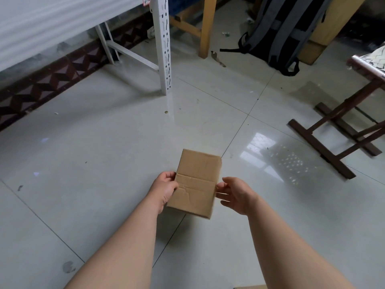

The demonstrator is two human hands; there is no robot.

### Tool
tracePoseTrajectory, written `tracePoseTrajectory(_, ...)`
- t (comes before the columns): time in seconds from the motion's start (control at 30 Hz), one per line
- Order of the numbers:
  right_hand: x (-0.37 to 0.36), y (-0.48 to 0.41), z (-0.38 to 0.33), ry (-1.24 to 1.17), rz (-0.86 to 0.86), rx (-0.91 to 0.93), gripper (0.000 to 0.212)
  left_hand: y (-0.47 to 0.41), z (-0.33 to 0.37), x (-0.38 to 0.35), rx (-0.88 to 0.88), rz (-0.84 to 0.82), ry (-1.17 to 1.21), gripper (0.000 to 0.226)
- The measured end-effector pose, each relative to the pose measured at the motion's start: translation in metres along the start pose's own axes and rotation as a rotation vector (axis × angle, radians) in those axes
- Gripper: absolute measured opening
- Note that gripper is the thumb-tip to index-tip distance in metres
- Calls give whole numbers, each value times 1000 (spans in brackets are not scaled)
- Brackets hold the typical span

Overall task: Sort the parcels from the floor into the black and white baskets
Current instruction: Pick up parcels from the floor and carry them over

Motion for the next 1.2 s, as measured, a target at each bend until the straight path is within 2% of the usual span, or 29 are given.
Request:
tracePoseTrajectory(0.13, 3, 1, 7, 36, 12, -39, 26, -3, -3, -10, 11, -23, -157, 43)
tracePoseTrajectory(0.3, 10, 2, 9, 35, 16, -50, 33, -12, -10, -15, 33, 1, -253, 41)
tracePoseTrajectory(0.47, 35, 15, -1, -20, 72, 26, 36, -8, -2, 6, 34, 290, -325, 39)
tracePoseTrajectory(0.57, 61, 36, 2, -89, 121, 70, 35, 23, -3, 13, 32, 503, -361, 25)
tracePoseTrajectory(0.63, 81, 54, 10, -94, 155, 91, 34, 47, -10, 8, 39, 572, -384, 12)
tracePoseTrajectory(0.7, 103, 71, 18, -37, 205, 114, 34, 57, -26, -15, 92, 477, -428, 3)
tracePoseTrajectory(0.8, 147, 94, 46, 100, 279, 100, 37, 73, -77, -87, 233, 47, -384, 15)
tracePoseTrajectory(0.87, 167, 96, 68, 272, 316, -11, 37, 85, -117, -120, 400, -191, -372, 20)
tracePoseTrajectory(0.93, 186, 101, 88, 513, 319, -153, 31, 100, -146, -150, 485, -345, -409, 21)
tracePoseTrajectory(1.0, 201, 106, 105, 685, 312, -292, 38, 107, -164, -175, 518, -444, -535, 37)
tracePoseTrajectory(1.07, 207, 107, 120, 674, 260, -352, 48, 117, -172, -194, 536, -492, -594, 51)
tracePoseTrajectory(1.2, 195, 114, 132, 549, 167, -359, 48, 127, -133, -213, 423, -426, -449, 47)
Point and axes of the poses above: each hand's wrist, its own y-axis away from the middle knuckle, its own x-axis out of the back of the hand, z = x × y, the point moved 10 cm from there along -y, towards the middle knuckle, and after that the axes turned 15 degrees about -y, right-handed, at the moved point
